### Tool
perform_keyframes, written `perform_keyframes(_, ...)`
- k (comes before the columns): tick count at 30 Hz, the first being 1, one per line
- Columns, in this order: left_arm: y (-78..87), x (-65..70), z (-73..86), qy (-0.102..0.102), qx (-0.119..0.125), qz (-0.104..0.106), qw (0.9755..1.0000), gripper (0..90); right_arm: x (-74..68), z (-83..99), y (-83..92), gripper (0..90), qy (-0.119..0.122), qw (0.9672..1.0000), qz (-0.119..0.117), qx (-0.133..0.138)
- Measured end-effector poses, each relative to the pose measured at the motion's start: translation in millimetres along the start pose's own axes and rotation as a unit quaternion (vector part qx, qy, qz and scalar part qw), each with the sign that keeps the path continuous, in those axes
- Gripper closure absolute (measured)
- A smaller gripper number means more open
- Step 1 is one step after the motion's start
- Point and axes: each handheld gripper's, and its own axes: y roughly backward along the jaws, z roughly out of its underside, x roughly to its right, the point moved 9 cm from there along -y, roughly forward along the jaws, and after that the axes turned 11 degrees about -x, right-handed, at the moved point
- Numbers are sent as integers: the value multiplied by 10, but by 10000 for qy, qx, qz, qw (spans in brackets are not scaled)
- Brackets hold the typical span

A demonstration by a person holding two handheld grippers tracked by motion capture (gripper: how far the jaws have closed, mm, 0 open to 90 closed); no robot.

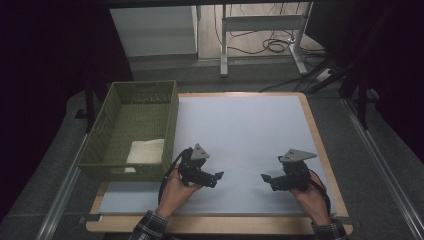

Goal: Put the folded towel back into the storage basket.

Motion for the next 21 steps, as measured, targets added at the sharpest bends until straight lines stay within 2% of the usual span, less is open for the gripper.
perform_keyframes(8, -88, -9, 271, 110, -135, -86, 9998, 20, 46, 254, -95, 66, -89, 9998, 27, -202)
perform_keyframes(11, -113, -16, 354, 135, -218, -145, 9996, 19, 41, 286, -111, 61, -85, 9997, 11, -226)
perform_keyframes(17, -151, -27, 495, 20, -518, -425, 9977, 15, -12, 395, -193, 41, -74, 9994, -50, -348)
perform_keyframes(19, -178, -27, 532, -34, -590, -483, 9971, 15, -18, 394, -198, 39, 11, 9993, 42, -369)
perform_keyframes(21, -186, -36, 549, 60, -543, -370, 9978, 9, -31, 402, -210, 37, 88, 9990, 70, -434)
